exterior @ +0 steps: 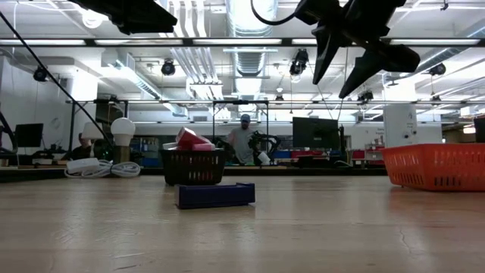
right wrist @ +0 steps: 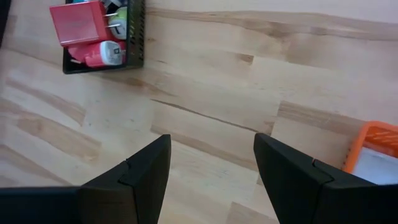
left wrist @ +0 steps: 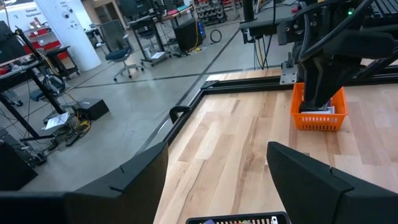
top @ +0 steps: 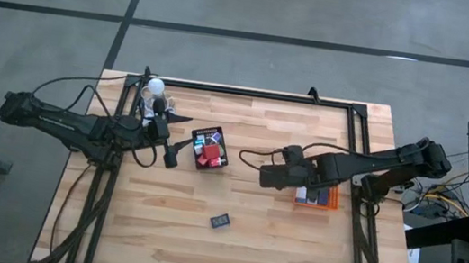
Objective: Pick & Place Office items
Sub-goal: Put the dark blue digital clock in the orange bin
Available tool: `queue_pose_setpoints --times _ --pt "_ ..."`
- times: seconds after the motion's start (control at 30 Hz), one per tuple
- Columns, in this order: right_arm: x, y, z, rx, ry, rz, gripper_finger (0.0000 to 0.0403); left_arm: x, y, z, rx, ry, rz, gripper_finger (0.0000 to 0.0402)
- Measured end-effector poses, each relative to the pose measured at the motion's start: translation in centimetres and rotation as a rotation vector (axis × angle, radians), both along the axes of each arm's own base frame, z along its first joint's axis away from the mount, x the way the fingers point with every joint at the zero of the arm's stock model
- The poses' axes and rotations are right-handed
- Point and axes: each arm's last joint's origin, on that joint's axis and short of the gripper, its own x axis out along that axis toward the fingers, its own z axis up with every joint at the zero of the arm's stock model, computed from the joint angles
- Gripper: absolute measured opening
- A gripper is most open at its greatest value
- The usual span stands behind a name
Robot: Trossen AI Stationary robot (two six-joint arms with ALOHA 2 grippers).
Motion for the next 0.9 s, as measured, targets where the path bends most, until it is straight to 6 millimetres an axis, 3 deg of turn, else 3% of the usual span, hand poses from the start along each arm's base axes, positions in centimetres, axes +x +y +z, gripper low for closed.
queue_pose_setpoints --times 0.33,0.53,0.9 --pt "1.1 0.1 -0.5 -0.102 -0.02 0.091 0.0226 0.0 0.0 0.0 0.0 0.0 0.001 0.0275" --pt "1.7 0.3 -0.9 -0.195 0.013 0.255 0.0226 0.0 0.0 0.0 0.0 0.004 0.0 0.0275" --pt "2.2 0.3 -0.5 -0.251 -0.033 0.282 0.0226 0.0 0.0 0.0 0.0 0.003 0.0 0.0275"
